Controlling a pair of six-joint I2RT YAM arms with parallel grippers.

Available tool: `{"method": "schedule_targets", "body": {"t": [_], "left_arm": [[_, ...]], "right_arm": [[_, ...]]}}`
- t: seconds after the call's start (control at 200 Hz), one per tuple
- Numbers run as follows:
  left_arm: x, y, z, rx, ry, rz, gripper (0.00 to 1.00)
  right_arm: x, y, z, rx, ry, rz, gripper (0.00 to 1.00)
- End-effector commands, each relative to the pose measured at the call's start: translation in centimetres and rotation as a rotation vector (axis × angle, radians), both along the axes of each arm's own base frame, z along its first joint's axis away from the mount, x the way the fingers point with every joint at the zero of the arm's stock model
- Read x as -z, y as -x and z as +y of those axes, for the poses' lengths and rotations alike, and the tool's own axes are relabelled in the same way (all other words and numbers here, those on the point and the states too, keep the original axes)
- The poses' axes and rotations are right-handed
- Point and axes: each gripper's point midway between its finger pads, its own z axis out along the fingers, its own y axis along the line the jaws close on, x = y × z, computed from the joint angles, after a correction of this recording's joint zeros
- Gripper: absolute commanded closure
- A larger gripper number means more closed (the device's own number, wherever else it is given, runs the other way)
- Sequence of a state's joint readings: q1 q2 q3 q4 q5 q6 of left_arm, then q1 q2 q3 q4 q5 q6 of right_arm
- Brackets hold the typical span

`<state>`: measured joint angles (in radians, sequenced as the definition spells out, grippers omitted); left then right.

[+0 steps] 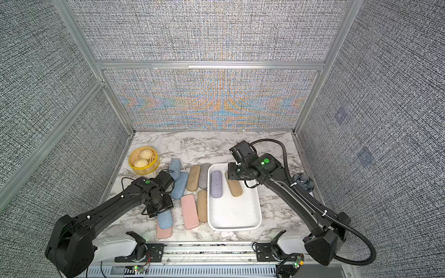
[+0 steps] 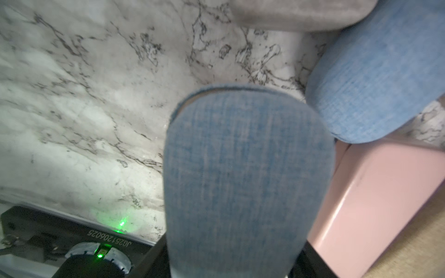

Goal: Put the glasses cases into the storage boxes
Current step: Pick up the glasses case.

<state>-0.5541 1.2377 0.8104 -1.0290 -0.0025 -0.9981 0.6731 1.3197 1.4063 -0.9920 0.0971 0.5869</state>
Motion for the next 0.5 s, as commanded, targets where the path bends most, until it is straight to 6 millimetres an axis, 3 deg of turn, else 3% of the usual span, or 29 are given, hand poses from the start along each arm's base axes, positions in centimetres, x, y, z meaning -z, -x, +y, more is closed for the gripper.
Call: {"method": "schedule_targets", "body": {"t": [0.0, 0.15, 0.285, 0.39, 0.495], "left_arm": [[-1.5, -0.5, 0.2, 0.010, -0.015, -0.031, 0.43], [-5.2, -3.1, -1.2, 0.028, 0.024, -0.122, 0.44], [-8.2, -6.6, -4.2, 0.079, 0.077, -0.192, 0.43], [-10.2, -9.5, -8.0, 0.149, 0.109, -0.234, 0.43], [-10.8, -12.1, -12.8, 0.226, 0.149, -0.246, 0.43]], "right_arm": [[-0.7, -0.2, -1.0, 0.032, 0.018, -0.035, 0.45], [-1.7, -0.4, -2.5, 0.084, 0.017, -0.054, 0.45], [-1.9, -0.4, -5.2, 0.173, 0.021, -0.047, 0.45], [-1.4, -0.2, -7.6, 0.249, 0.016, -0.017, 0.45], [-0.8, 0.5, -9.6, 0.310, 0.019, 0.004, 0.45]]}}
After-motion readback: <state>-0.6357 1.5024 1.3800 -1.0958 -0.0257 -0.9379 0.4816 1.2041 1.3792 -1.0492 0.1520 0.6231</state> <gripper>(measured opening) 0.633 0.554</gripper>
